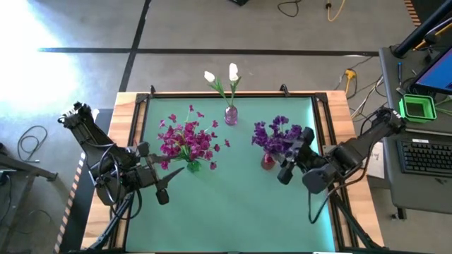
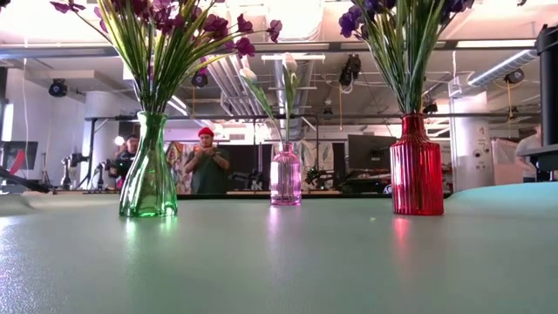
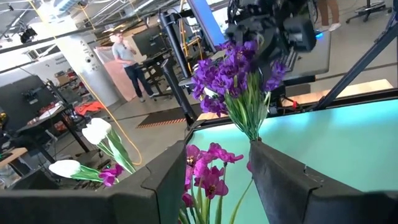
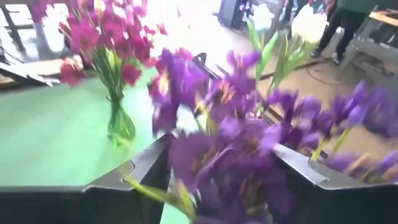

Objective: Sort flowers into vase by color
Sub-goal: Put the violet flowers into the red flower vase, then return to Home Position

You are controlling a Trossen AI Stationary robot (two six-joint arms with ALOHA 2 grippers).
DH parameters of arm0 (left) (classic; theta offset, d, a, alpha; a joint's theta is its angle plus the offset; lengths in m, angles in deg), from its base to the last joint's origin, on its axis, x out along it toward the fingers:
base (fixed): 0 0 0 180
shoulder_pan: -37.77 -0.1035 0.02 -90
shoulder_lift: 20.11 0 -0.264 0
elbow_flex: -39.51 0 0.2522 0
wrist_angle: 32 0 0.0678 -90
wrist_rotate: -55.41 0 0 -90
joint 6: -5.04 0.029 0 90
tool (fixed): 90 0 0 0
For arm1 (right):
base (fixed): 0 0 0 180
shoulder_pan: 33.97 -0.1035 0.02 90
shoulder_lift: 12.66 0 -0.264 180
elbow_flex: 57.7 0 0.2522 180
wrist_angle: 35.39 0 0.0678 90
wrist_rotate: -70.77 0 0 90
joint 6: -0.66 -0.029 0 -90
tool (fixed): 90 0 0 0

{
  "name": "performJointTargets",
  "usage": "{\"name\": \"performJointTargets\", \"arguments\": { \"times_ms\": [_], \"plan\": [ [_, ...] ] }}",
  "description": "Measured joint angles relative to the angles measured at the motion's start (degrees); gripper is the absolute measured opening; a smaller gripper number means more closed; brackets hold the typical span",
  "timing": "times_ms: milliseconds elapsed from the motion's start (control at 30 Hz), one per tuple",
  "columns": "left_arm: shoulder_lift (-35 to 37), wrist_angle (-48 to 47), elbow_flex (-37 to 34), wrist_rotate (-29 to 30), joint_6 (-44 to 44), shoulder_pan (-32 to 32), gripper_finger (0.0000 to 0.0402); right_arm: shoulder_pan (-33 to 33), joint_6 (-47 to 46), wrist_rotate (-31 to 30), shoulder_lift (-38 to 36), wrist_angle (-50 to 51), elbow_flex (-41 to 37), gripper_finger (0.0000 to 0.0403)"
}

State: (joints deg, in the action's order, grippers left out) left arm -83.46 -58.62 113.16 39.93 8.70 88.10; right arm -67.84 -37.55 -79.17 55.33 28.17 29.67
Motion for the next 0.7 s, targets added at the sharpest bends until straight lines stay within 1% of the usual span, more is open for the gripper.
{"name": "performJointTargets", "arguments": {
  "times_ms": [233, 400, 600, 633, 700],
  "plan": [
    [0.0, 0.0, 0.2, 0.0, -1.0, 0.0, 0.0164, 0.0, 7.7, -0.1, 0.0, -0.1, 8.0, 0.0210],
    [0.0, 0.0, 1.7, 0.0, -0.8, 0.0, 0.0164, 0.0, 14.1, -0.2, 0.0, -0.4, 13.1, 0.0210],
    [0.0, -0.2, 9.9, 0.0, 7.3, 0.3, 0.0164, 0.1, 23.0, -0.1, -0.2, -0.7, 18.8, 0.0210],
    [0.0, -1.2, 11.4, 0.0, 7.7, 0.7, 0.0164, 0.1, 24.9, 0.0, -0.2, -0.9, 19.4, 0.0210],
    [0.2, -7.2, 14.1, 0.0, 7.3, 2.5, 0.0164, -0.6, 28.4, -0.1, -0.8, -0.6, 19.7, 0.0210]
  ]
}}
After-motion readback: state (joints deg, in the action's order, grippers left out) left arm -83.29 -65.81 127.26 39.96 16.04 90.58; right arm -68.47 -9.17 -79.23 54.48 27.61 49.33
